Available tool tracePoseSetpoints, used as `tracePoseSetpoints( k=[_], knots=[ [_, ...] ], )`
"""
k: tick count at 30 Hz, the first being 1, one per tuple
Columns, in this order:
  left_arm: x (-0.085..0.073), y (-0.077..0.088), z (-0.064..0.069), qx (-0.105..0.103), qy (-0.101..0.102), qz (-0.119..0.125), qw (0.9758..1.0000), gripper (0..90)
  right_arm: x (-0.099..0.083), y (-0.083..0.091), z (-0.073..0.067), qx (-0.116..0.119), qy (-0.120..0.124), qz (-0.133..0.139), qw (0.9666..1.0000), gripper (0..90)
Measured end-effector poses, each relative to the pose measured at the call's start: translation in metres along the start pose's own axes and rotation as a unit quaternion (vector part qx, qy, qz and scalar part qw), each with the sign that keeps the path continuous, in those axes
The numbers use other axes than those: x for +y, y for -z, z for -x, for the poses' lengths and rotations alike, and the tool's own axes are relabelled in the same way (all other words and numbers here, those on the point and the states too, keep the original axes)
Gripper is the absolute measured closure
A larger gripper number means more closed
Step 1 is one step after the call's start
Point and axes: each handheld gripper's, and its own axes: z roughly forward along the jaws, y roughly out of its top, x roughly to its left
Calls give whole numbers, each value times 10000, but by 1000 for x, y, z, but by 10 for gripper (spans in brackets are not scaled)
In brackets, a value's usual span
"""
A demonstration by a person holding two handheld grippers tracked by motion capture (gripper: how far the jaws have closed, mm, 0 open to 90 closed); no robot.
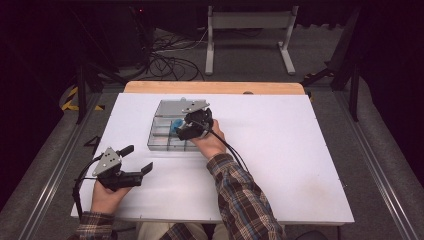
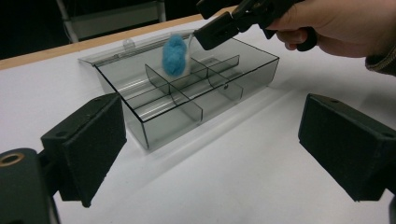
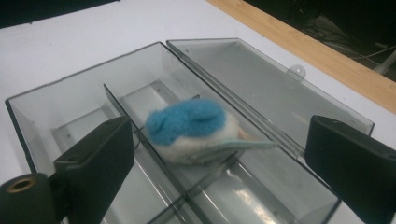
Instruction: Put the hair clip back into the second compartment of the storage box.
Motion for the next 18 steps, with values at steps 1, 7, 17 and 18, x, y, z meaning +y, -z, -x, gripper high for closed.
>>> tracePoseSetpoints(
  k=[1, 7, 17, 18],
  knots=[
    [0, 0, 0, 5, -8, -10, 10000, 82, -2, 1, 1, -1, -38, 4, 10000, 62],
    [0, 0, 0, 1, -2, -8, 10000, 82, -9, 11, 6, 3, -130, 61, 9999, 38],
    [1, -1, -1, 8, 18, 1, 10000, 82, -18, 29, 13, 39, -260, 220, 9994, 0],
    [1, -1, 0, 8, 17, -1, 10000, 81, -19, 31, 14, 37, -258, 231, 9994, 0]
  ],
)
